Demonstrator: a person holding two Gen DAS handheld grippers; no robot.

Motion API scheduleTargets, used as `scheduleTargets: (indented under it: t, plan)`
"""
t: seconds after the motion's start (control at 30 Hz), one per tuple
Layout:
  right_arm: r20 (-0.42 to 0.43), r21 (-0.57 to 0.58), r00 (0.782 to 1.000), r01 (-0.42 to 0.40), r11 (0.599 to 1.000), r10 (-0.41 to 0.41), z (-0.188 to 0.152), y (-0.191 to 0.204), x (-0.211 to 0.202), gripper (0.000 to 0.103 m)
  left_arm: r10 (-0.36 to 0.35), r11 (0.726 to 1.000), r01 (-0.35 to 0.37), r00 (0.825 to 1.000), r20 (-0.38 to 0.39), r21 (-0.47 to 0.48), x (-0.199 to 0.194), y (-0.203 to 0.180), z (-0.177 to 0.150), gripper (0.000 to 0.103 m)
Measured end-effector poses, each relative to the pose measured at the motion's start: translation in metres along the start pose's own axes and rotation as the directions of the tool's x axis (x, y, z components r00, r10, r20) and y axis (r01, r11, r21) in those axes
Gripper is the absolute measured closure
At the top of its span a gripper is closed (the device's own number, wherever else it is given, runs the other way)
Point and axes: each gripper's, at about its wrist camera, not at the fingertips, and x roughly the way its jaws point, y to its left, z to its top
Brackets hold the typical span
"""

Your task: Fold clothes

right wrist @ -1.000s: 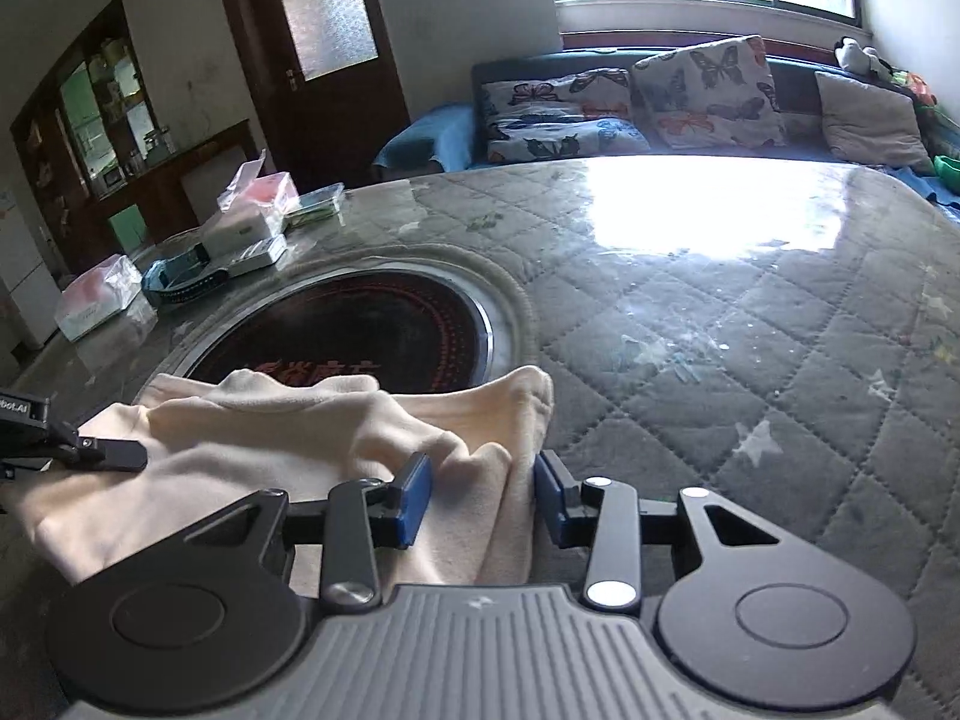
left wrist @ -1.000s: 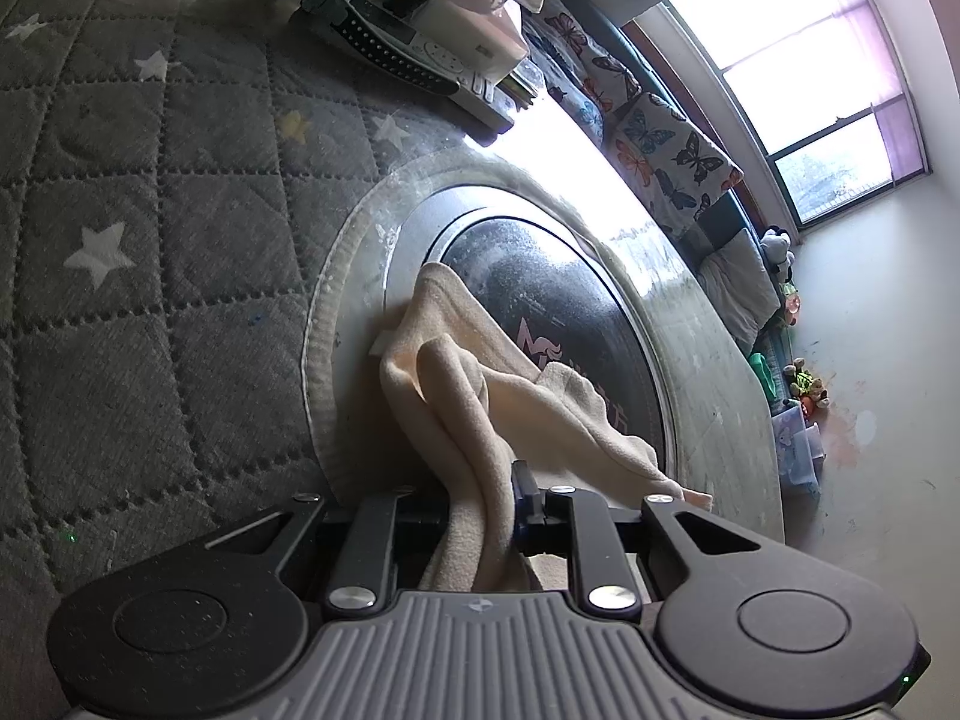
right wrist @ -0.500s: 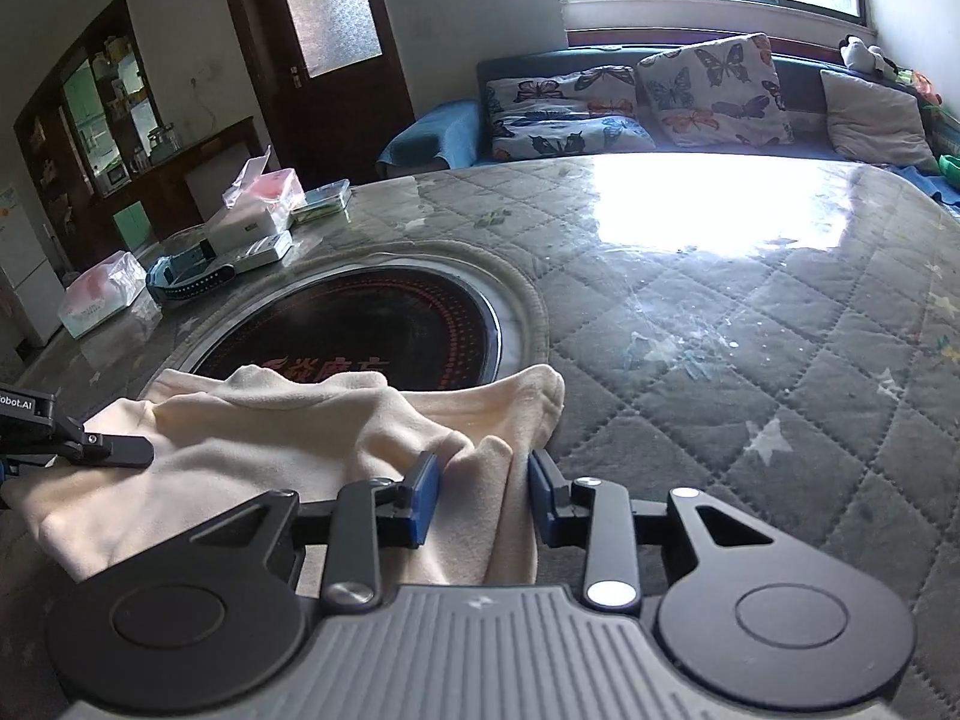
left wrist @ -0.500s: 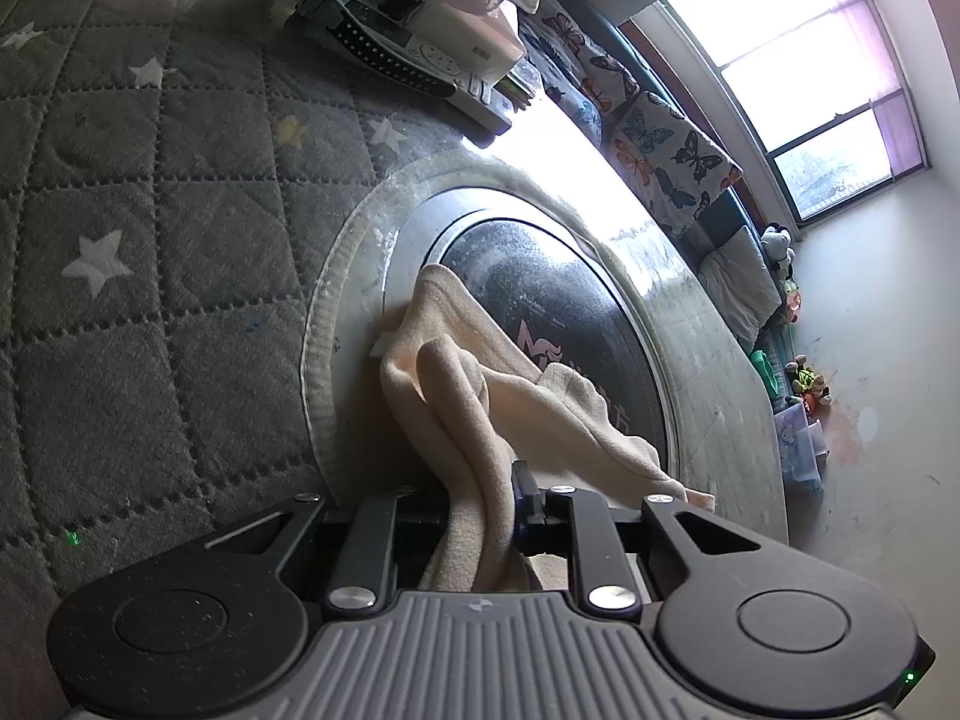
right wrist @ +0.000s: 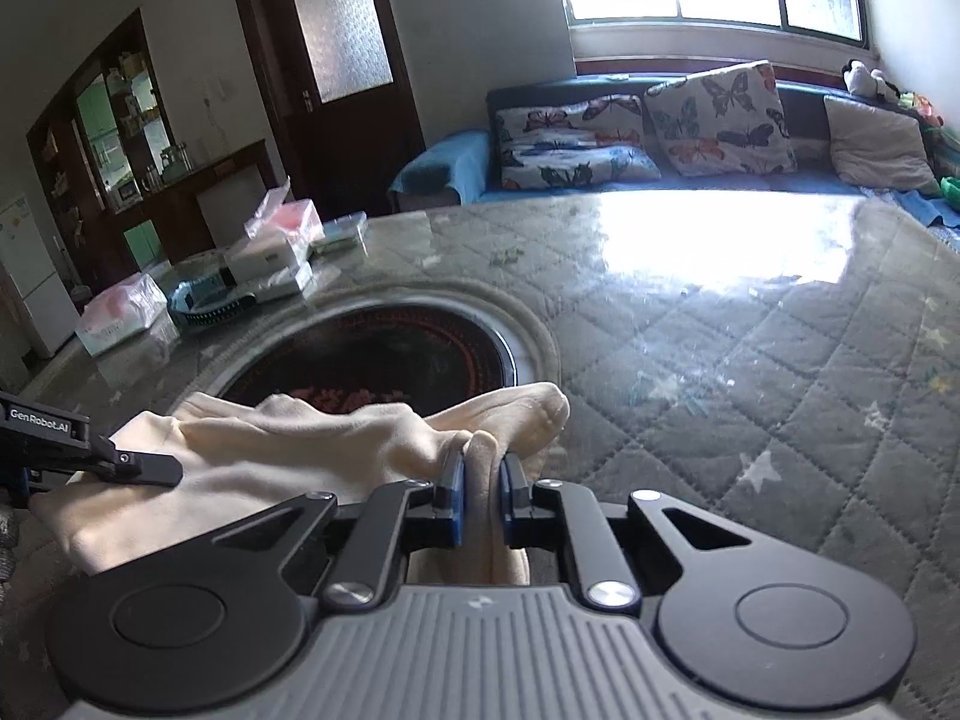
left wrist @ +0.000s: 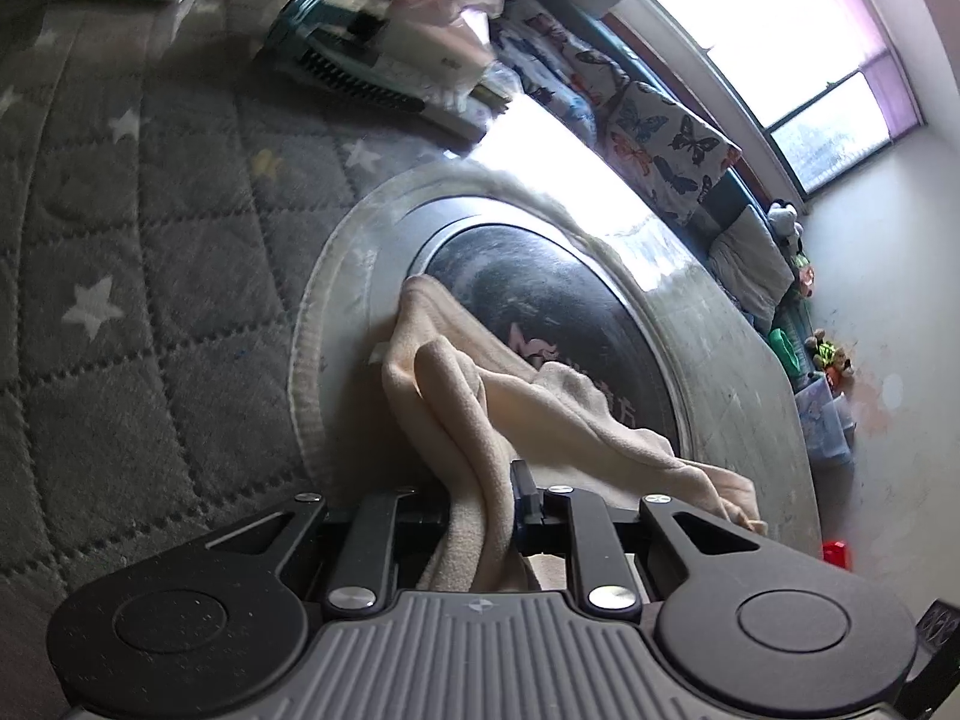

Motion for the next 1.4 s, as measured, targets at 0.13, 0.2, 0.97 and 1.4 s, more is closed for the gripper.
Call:
scheduleTargets:
  t: [0.13,0.2,0.97,1.4]
  plan:
    - [0.033,-0.009,0.999,0.01,1.0,-0.01,0.006,0.001,-0.013,0.093,-0.015,0.999,0.015,1.0,0.011,0.047,-0.004,-0.014,0.0,0.085]
    - [0.049,-0.017,0.999,0.019,1.0,-0.018,0.008,0.001,-0.02,0.093,-0.023,0.998,0.022,1.0,0.012,0.064,-0.004,-0.022,0.0,0.085]
    - [0.158,0.046,0.953,0.255,0.966,-0.259,0.03,-0.088,-0.091,0.093,-0.125,0.952,0.14,0.989,-0.073,0.273,0.059,-0.163,-0.028,0.085]
    - [0.134,0.095,0.914,0.373,0.923,-0.383,0.025,-0.139,-0.095,0.093,-0.118,0.911,0.163,0.983,-0.139,0.378,0.109,-0.221,-0.047,0.085]
